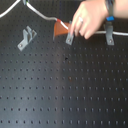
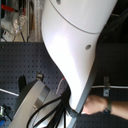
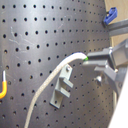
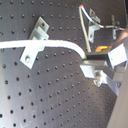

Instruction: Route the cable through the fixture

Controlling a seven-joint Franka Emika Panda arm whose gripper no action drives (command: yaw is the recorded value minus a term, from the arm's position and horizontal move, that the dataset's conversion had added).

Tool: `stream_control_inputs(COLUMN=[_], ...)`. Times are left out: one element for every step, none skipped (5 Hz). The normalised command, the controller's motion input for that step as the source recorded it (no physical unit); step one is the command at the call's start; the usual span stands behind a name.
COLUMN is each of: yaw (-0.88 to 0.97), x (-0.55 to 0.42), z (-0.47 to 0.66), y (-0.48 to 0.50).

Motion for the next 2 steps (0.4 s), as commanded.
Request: stream_control_inputs(yaw=[0.00, 0.83], x=[-0.009, 0.009], z=[0.00, 0.22], y=[-0.006, -0.001])
